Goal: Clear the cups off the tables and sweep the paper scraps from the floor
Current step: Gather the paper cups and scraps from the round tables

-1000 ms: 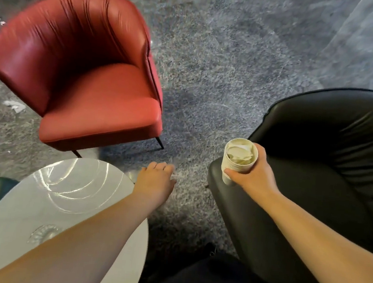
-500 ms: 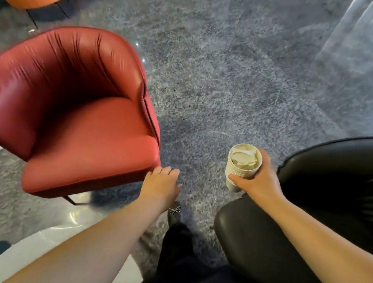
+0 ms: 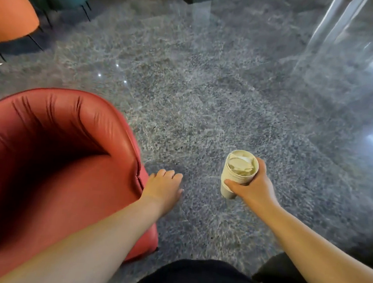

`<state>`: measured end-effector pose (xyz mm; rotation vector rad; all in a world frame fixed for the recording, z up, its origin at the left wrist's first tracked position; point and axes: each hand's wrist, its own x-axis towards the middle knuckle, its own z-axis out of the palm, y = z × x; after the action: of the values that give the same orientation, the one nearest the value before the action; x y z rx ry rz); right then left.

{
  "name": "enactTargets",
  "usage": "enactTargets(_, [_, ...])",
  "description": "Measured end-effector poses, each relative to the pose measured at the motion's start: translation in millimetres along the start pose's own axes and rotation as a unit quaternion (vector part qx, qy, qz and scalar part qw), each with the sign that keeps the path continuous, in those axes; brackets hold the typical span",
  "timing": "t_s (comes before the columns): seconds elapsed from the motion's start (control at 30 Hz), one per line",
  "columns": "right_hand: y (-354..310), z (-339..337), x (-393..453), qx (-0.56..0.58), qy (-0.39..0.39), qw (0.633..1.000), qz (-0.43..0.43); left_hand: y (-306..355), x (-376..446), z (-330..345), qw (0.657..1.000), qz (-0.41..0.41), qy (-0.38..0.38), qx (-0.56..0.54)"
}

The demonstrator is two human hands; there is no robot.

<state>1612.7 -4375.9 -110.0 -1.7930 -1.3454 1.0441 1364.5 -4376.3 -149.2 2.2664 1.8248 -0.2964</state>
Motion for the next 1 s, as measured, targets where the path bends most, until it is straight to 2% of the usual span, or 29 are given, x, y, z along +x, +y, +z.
enactTargets(0.27, [-35.7,26.4,136.0,0.001,-0.027,1.0,-0.004,-52.4,113.9,-25.6,0.998,-0.043,-0.032,-0.02])
enactTargets(0.67, [-139.5,38.2,385.3,-0.035,-0.12,0.99,-0.072,-112.5,315.9,-130.4,0.988,-0.141,-0.01,-0.058])
enactTargets(1.0, [-240.6,126.7,549.0,-0.033,-0.14,0.983,-0.114,-243.6,440.9,-188.3,0.975,-0.216,-0.016,-0.047])
